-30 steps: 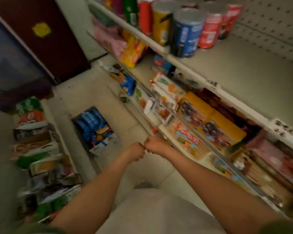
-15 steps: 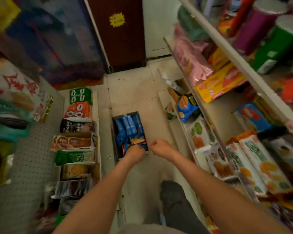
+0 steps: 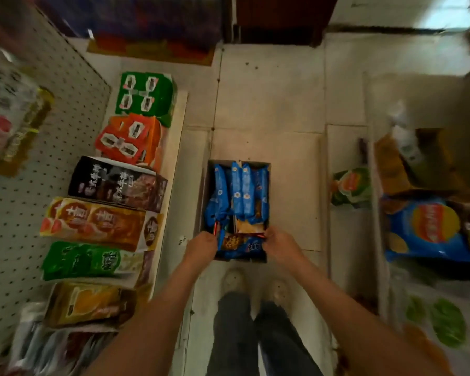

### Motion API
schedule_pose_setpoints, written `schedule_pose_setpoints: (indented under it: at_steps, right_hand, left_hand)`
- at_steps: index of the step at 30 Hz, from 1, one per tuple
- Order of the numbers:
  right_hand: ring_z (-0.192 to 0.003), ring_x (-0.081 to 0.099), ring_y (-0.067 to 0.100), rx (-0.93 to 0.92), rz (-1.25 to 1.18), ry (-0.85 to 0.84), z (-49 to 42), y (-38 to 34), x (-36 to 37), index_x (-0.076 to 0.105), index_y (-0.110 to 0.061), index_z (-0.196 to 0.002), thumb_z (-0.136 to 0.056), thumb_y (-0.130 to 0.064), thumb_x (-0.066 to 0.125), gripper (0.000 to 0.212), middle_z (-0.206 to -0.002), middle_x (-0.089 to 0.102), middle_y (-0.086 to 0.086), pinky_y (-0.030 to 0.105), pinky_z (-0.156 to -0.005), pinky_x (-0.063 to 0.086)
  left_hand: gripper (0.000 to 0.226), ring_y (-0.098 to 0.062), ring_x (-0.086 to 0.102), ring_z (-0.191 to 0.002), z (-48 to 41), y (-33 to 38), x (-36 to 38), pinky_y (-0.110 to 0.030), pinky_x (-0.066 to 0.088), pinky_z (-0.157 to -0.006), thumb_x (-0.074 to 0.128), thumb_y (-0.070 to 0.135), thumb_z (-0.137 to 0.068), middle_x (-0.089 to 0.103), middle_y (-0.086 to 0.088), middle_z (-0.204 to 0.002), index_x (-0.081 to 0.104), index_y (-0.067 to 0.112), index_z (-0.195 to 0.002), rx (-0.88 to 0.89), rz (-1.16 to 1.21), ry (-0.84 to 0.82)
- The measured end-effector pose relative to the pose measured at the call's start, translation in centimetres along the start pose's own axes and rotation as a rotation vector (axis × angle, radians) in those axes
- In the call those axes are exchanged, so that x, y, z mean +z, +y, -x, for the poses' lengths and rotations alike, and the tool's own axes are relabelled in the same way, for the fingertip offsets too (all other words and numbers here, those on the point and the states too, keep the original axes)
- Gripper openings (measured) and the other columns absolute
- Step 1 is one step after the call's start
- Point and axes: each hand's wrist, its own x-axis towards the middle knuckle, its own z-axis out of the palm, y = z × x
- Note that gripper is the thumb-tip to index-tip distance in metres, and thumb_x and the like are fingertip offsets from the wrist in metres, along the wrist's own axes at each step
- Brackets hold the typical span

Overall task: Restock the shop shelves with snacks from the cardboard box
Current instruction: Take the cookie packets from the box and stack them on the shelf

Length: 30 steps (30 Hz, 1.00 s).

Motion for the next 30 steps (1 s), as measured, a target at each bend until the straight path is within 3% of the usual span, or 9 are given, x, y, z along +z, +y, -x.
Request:
schedule_pose_setpoints:
  at_steps: [5,12,16,19,21,26,30]
  right_hand:
    - [-0.11,0.056,0.025,-0.057,0.183,-0.072,-12.3,6.1,6.5,0.04,-0.022,-0.132,-0.088,-0.014,0.054,0.048,-0.12,0.056,0.004,0.036,-0.089,0.05]
    - [-0.129,0.039,0.026,-0.123,0.379,-0.093,-22.1,10.8,15.0,0.019,-0.015,-0.146,-0.084,-0.022,0.065,0.077,-0.14,0.038,0.008,0.038,-0.102,0.039]
    - [-0.138,0.025,0.024,-0.255,0.553,-0.034,-25.1,12.1,18.3,0.007,-0.017,-0.15,-0.082,-0.032,0.067,0.091,-0.15,0.023,0.007,0.04,-0.11,0.028]
    - [-0.136,0.029,0.027,-0.296,0.63,0.03,-26.1,12.3,19.6,0.011,-0.017,-0.149,-0.08,-0.041,0.068,0.093,-0.147,0.03,0.009,0.042,-0.11,0.026]
    - [-0.129,0.04,0.029,-0.32,0.71,0.078,-26.6,12.4,20.8,0.024,-0.016,-0.147,-0.073,-0.044,0.074,0.094,-0.137,0.044,0.01,0.043,-0.106,0.032]
    - [-0.11,0.055,0.028,-0.342,0.792,0.135,-26.8,11.9,21.0,0.046,-0.012,-0.13,-0.065,-0.028,0.081,0.075,-0.115,0.058,0.008,0.04,-0.097,0.042]
    - [-0.128,0.039,0.03,-0.363,0.772,0.074,-26.4,12.0,20.4,0.024,-0.012,-0.144,-0.08,-0.031,0.068,0.08,-0.135,0.043,0.01,0.044,-0.109,0.029]
  left_hand:
    - [0.028,-0.034,0.058,-0.107,-10.4,-3.4,4.6,-0.039,0.048,-0.085,0.041,0.012,-0.098,0.06,-0.02,-0.117,0.053,0.0,-0.121,-0.043,-0.03,0.035]
    - [0.039,-0.031,0.053,-0.115,-18.4,-8.1,10.5,-0.034,0.043,-0.087,0.041,0.01,-0.098,0.052,-0.015,-0.131,0.039,0.009,-0.137,-0.174,0.049,0.089]
    - [0.048,-0.031,0.051,-0.12,-21.2,-9.8,12.3,-0.04,0.044,-0.098,0.043,0.01,-0.096,0.05,-0.015,-0.135,0.035,0.011,-0.143,-0.171,0.037,0.083]
    - [0.045,-0.028,0.053,-0.115,-21.8,-10.1,12.7,-0.036,0.047,-0.091,0.045,0.009,-0.095,0.053,-0.012,-0.13,0.039,0.013,-0.14,-0.159,0.067,0.107]
    - [0.041,-0.026,0.055,-0.112,-21.9,-10.4,12.6,-0.034,0.047,-0.087,0.044,0.01,-0.096,0.054,-0.011,-0.127,0.041,0.013,-0.137,-0.145,0.081,0.148]
    - [0.042,-0.019,0.057,-0.108,-20.9,-11.8,12.2,-0.033,0.051,-0.087,0.046,0.006,-0.096,0.055,-0.004,-0.126,0.038,0.015,-0.136,-0.002,0.131,0.173]
    - [0.047,-0.008,0.057,-0.096,-20.3,-12.8,12.2,-0.025,0.047,-0.086,0.047,-0.001,-0.093,0.053,-0.002,-0.126,0.038,0.015,-0.136,0.006,0.233,0.123]
